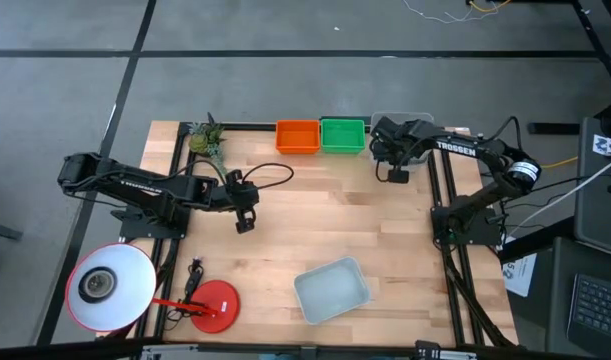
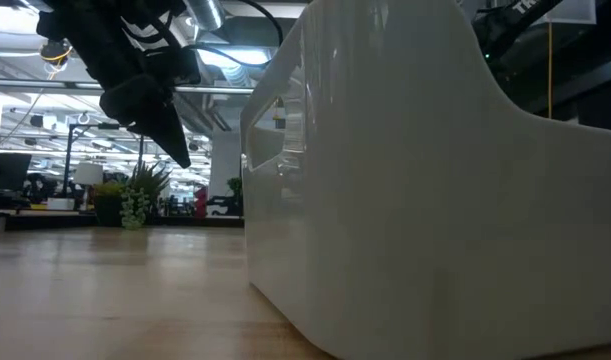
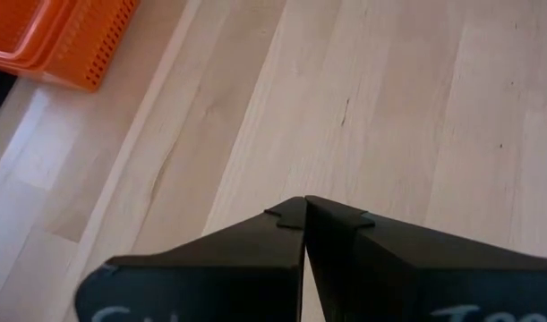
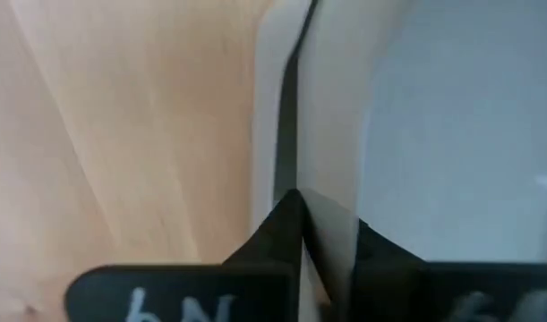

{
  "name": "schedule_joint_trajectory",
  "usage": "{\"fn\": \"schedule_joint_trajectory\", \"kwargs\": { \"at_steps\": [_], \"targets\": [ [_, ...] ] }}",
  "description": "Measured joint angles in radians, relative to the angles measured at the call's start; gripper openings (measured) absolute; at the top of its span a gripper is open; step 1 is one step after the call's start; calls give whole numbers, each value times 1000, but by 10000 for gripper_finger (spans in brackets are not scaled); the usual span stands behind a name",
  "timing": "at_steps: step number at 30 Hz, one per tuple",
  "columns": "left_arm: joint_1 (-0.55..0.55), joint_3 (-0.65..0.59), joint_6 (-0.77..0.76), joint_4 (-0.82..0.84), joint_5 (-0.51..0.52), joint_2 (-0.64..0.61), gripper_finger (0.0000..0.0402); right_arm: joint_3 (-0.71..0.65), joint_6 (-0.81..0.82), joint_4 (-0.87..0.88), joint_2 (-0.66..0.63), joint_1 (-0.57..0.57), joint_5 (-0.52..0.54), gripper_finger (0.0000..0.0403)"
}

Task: Stack baskets by color
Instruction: Stack the middle gray bin on the top gray bin

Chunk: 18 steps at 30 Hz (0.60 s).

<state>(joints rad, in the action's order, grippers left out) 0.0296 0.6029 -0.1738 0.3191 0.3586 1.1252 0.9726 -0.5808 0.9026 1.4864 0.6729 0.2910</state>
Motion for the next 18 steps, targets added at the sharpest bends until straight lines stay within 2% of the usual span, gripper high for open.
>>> {"fn": "schedule_joint_trajectory", "kwargs": {
  "at_steps": [2, 11, 18],
  "targets": [
    [0, 0, 0, 0, 0, 0, 2, 0, 8, -5, 0, 15, -38, 23],
    [0, 0, -1, 0, 0, 0, 1, 0, 23, -6, 0, 57, -41, 67],
    [0, 0, -2, 0, 0, 0, 2, 0, 24, -19, -1, 59, -83, 108]
  ]
}}
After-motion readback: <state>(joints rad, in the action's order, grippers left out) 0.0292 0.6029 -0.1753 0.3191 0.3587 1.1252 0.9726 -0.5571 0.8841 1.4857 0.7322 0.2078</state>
